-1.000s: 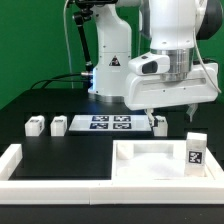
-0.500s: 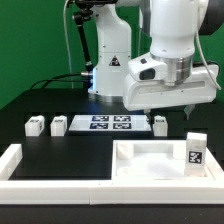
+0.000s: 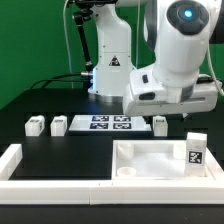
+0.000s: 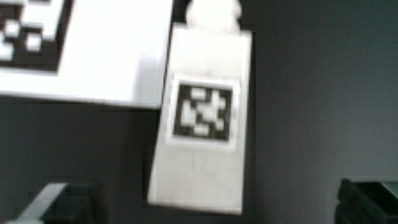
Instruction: Assemble square table
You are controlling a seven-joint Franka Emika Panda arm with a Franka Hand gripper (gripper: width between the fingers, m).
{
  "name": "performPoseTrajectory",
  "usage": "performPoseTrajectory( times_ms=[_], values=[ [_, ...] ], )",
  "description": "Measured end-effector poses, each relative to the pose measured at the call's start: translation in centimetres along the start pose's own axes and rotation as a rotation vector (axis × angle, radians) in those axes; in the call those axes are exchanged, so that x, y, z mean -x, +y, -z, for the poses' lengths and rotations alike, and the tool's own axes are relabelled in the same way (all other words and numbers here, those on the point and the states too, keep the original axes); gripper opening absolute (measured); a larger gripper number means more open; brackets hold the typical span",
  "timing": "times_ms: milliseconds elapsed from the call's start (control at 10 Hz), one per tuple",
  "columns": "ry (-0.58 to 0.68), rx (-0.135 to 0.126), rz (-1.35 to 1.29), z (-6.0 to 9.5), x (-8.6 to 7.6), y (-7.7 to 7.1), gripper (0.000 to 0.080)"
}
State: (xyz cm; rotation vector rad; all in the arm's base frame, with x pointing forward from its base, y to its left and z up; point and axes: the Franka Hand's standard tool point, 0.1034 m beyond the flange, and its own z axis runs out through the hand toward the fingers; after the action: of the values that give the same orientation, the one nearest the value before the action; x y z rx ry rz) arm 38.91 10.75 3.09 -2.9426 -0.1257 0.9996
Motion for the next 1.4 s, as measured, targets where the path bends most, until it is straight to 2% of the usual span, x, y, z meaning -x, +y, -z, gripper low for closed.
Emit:
performPoseTrajectory(
  times_ms=[200, 300, 400, 700, 800, 1100, 1400],
  values=[
    [-0.144, -0.007, -0.020, -0.5, 0.0, 0.2, 0.0649],
    [-0.240, -0.012, -0.060, -1.2, 0.3, 0.7, 0.0649],
    [-0.227, -0.018, -0.079, -0.7, -0.6, 1.2, 0.0649],
    [-0.223, -0.018, -0.079, -0.7, -0.7, 1.3, 0.0649],
    [-0.228, -0.016, -0.093, -0.9, -0.6, 1.3, 0.0649],
    [-0.285, -0.002, -0.170, -3.1, 0.1, 0.3, 0.0649],
    [-0.285, 0.002, -0.177, -3.3, 0.0, 0.4, 0.0649]
  ],
)
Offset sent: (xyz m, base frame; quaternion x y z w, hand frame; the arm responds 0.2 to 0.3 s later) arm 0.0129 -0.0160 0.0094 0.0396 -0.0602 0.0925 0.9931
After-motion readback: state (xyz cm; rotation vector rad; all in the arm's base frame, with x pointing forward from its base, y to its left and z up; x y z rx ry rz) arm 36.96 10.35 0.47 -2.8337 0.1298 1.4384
